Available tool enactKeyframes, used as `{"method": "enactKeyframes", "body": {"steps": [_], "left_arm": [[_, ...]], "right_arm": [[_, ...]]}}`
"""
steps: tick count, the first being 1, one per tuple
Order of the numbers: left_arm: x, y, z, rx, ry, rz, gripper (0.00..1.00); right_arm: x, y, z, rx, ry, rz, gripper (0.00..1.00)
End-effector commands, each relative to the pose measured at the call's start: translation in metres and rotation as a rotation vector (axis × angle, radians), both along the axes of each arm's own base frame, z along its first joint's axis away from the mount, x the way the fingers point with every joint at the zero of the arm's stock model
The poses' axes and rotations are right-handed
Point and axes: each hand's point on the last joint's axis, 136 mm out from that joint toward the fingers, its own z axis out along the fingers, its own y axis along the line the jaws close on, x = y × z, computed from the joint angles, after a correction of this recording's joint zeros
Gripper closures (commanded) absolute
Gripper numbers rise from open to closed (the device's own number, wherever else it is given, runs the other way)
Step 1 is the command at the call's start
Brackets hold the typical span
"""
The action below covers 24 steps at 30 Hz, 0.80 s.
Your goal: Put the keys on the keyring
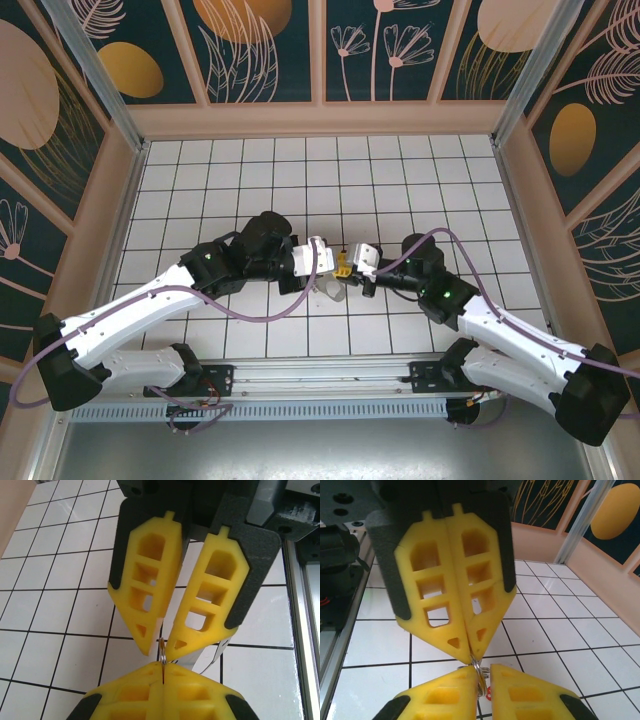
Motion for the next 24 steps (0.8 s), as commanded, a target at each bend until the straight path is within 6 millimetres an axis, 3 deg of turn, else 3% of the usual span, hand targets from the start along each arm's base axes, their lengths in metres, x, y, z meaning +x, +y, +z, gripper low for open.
{"method": "enactKeyframes", "body": {"steps": [1, 4, 7, 11, 13, 24], "left_arm": [[-0.002, -0.009, 0.015, -0.040, -0.008, -0.029, 1.00], [0.000, -0.009, 0.016, -0.047, -0.016, -0.018, 1.00], [0.002, -0.007, 0.020, -0.076, -0.027, 0.009, 1.00], [-0.007, -0.002, 0.038, -0.210, -0.048, 0.017, 0.74], [-0.014, 0.004, 0.045, -0.285, -0.063, 0.013, 0.68], [-0.027, 0.006, 0.074, -0.427, -0.094, -0.033, 0.67]], "right_arm": [[-0.004, 0.005, 0.016, 0.025, -0.036, 0.033, 0.93], [-0.004, 0.004, 0.017, 0.032, -0.047, 0.025, 1.00], [-0.005, 0.001, 0.022, 0.050, -0.066, 0.014, 1.00], [-0.010, -0.004, 0.034, 0.117, -0.072, 0.023, 1.00], [-0.014, -0.006, 0.040, 0.160, -0.061, 0.047, 1.00], [-0.034, -0.013, 0.062, 0.329, -0.061, 0.173, 1.00]]}}
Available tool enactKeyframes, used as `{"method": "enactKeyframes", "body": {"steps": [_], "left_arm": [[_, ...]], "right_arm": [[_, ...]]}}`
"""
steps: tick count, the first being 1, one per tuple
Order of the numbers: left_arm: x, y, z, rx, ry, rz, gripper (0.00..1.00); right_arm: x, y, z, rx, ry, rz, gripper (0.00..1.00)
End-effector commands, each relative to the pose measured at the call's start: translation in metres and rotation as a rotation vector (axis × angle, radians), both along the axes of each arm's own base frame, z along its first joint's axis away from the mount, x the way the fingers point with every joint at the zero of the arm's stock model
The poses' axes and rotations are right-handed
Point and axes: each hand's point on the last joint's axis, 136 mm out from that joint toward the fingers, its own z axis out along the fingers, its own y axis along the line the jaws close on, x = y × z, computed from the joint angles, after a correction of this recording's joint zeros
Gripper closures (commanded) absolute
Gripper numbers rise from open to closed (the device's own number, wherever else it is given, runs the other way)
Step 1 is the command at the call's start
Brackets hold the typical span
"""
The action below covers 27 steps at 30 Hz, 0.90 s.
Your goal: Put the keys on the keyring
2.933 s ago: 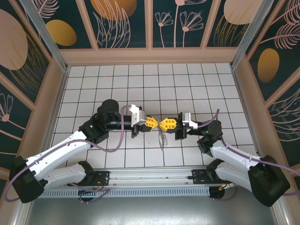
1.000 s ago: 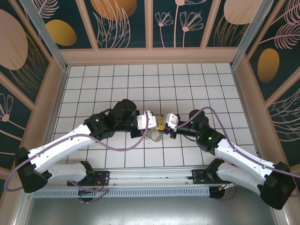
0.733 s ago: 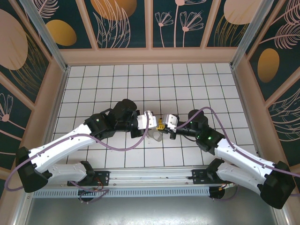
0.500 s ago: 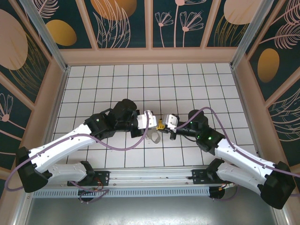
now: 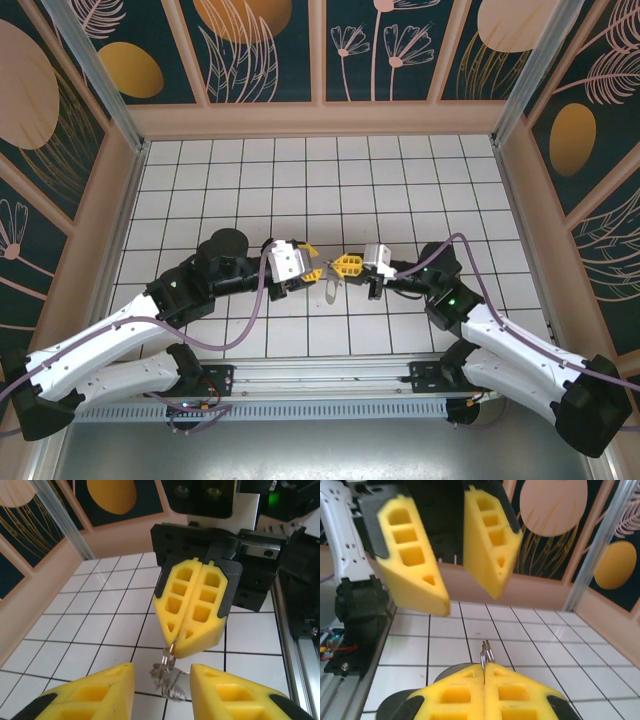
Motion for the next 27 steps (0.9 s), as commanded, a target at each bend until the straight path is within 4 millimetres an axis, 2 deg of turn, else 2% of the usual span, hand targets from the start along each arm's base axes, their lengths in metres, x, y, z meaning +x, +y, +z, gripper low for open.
{"method": "enactKeyframes", "body": {"steps": [1, 6, 10, 18, 27], "left_arm": [[-0.006, -0.007, 0.014, -0.072, -0.017, -0.042, 0.68], [-0.009, -0.011, 0.015, -0.075, -0.013, -0.068, 0.75], [-0.016, -0.012, 0.019, -0.089, 0.006, -0.101, 0.77], [-0.027, -0.009, 0.030, -0.113, 0.028, -0.146, 0.76], [-0.022, -0.019, 0.024, -0.092, 0.020, -0.159, 0.73]], "right_arm": [[-0.015, -0.005, 0.026, 0.117, -0.054, 0.066, 1.00], [-0.020, -0.009, 0.033, 0.168, -0.060, 0.086, 1.00], [-0.019, -0.013, 0.037, 0.202, -0.059, 0.080, 1.00], [-0.013, -0.017, 0.040, 0.219, -0.053, 0.054, 1.00], [-0.015, -0.017, 0.042, 0.219, -0.059, 0.070, 1.00]]}}
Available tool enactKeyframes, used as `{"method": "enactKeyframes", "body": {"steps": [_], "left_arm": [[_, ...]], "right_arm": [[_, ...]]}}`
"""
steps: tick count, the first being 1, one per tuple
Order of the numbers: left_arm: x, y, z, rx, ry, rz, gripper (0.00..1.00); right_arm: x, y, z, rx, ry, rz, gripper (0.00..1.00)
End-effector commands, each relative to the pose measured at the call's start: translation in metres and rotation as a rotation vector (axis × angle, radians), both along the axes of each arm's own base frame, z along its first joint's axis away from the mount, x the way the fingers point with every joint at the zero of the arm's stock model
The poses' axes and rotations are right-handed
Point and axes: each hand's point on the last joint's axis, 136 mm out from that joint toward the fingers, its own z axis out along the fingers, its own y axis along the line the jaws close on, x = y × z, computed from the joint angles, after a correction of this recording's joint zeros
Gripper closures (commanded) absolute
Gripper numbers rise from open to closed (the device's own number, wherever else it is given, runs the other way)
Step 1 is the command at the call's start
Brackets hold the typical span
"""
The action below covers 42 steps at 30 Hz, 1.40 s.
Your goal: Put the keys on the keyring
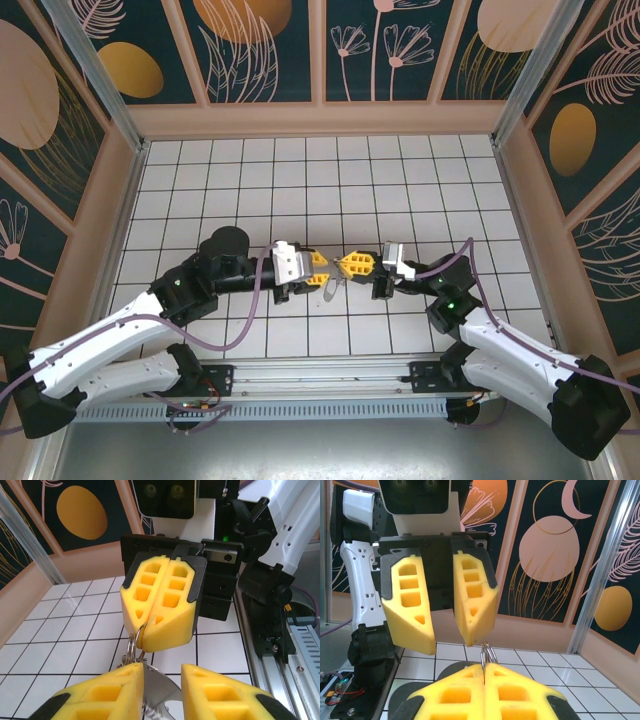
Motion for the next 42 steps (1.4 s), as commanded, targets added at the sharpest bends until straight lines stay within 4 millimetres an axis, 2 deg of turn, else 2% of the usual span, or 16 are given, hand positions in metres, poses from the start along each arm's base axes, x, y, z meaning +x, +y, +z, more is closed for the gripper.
{"method": "enactKeyframes", "body": {"steps": [1, 14, 22, 33, 34, 37, 42], "left_arm": [[-0.002, -0.004, 0.016, -0.036, -0.027, -0.022, 0.73], [-0.001, -0.010, 0.015, -0.032, -0.037, -0.037, 0.72], [0.000, -0.014, 0.009, -0.010, -0.025, -0.048, 0.82], [0.002, -0.018, 0.004, -0.004, -0.021, -0.053, 0.83], [0.002, -0.018, 0.005, -0.006, -0.022, -0.054, 0.84], [0.002, -0.018, 0.005, -0.005, -0.023, -0.056, 0.99], [0.006, -0.013, 0.007, -0.006, -0.053, -0.021, 1.00]], "right_arm": [[-0.007, -0.003, 0.012, 0.035, -0.045, 0.021, 1.00], [-0.013, 0.000, 0.007, -0.005, -0.060, 0.069, 1.00], [-0.013, 0.000, 0.008, 0.001, -0.070, 0.066, 1.00], [-0.013, 0.001, 0.005, -0.001, -0.071, 0.073, 1.00], [-0.013, 0.001, 0.005, -0.002, -0.071, 0.072, 1.00], [-0.013, 0.000, 0.004, 0.000, -0.071, 0.069, 1.00], [-0.011, -0.001, 0.004, 0.002, -0.069, 0.048, 1.00]]}}
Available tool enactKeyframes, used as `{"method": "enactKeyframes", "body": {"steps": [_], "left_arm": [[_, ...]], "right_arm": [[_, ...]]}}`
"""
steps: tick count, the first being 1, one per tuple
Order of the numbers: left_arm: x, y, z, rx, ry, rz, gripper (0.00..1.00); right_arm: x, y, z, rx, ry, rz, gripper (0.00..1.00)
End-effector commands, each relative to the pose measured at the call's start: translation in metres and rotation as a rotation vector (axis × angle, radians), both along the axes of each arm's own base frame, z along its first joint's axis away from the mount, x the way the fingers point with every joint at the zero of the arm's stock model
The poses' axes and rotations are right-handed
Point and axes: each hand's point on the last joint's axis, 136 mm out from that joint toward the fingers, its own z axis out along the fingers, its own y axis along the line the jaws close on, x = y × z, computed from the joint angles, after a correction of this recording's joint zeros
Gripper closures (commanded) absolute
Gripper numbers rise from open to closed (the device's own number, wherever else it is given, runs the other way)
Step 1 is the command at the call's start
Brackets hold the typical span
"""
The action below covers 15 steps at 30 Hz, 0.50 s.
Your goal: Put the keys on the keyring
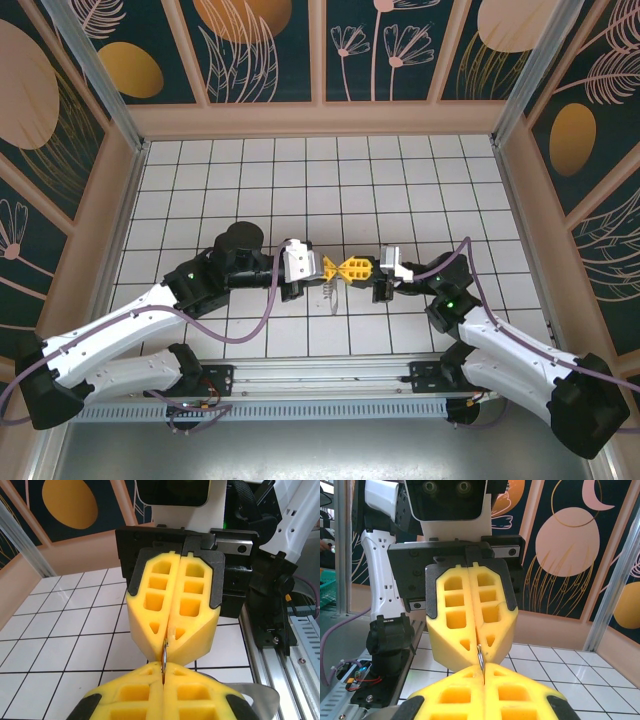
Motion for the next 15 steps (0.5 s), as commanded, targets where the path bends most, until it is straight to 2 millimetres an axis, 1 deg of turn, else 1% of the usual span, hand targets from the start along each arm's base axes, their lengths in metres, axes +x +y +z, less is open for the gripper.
{"method": "enactKeyframes", "body": {"steps": [1, 2, 5, 6, 8, 12, 15], "left_arm": [[0.003, 0.002, 0.021, -0.050, -0.073, 0.021, 1.00], [0.008, 0.005, 0.021, -0.044, -0.092, 0.053, 1.00], [0.022, 0.011, 0.017, -0.005, -0.135, 0.132, 1.00], [0.027, 0.013, 0.015, 0.012, -0.149, 0.159, 1.00], [0.034, 0.018, 0.013, 0.036, -0.180, 0.201, 1.00], [0.041, 0.026, 0.011, 0.069, -0.221, 0.250, 1.00], [0.045, 0.028, 0.005, 0.101, -0.220, 0.270, 1.00]], "right_arm": [[-0.001, -0.004, 0.013, 0.040, -0.066, -0.022, 1.00], [0.002, -0.005, 0.013, 0.038, -0.061, -0.039, 0.95], [0.012, -0.006, 0.010, 0.024, -0.041, -0.102, 0.69], [0.015, -0.007, 0.008, 0.012, -0.033, -0.124, 0.63], [0.021, -0.008, 0.005, -0.009, -0.018, -0.166, 0.59], [0.031, -0.013, -0.001, -0.030, 0.007, -0.243, 0.57], [0.041, -0.015, -0.005, -0.040, 0.037, -0.292, 0.57]]}}
